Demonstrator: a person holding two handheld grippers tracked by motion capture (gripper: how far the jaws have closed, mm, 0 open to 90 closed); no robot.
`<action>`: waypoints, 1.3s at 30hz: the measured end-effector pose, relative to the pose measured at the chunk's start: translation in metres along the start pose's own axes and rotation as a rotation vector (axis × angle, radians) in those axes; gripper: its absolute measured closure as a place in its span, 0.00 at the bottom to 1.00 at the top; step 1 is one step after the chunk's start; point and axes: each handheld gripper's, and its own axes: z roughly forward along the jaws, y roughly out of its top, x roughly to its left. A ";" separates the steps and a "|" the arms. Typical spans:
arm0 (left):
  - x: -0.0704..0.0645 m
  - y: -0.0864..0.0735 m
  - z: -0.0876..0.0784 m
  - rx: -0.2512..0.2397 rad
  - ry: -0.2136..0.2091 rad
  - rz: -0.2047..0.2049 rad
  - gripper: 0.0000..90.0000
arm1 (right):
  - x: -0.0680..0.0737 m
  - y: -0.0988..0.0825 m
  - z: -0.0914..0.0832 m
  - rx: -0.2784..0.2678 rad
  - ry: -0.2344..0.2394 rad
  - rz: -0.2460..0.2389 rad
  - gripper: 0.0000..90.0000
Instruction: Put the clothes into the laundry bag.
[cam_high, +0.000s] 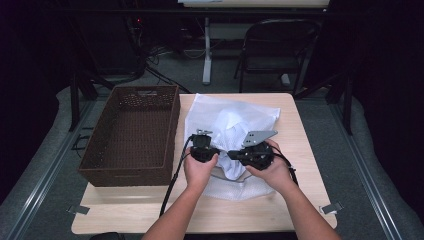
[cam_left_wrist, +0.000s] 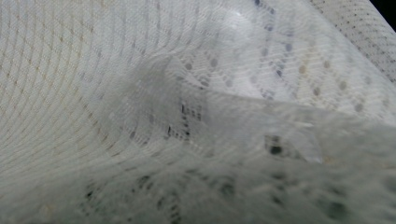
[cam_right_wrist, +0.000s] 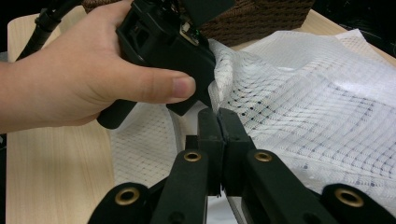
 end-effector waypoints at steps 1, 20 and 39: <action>0.001 0.000 0.001 -0.003 -0.001 -0.004 0.89 | 0.000 0.000 0.000 0.000 0.000 0.003 0.99; 0.007 -0.005 0.014 0.015 0.002 0.004 0.77 | -0.006 -0.006 0.003 0.018 -0.007 0.022 0.99; 0.005 -0.008 -0.002 0.090 -0.047 0.092 0.49 | -0.008 -0.007 0.003 0.023 -0.016 0.024 0.99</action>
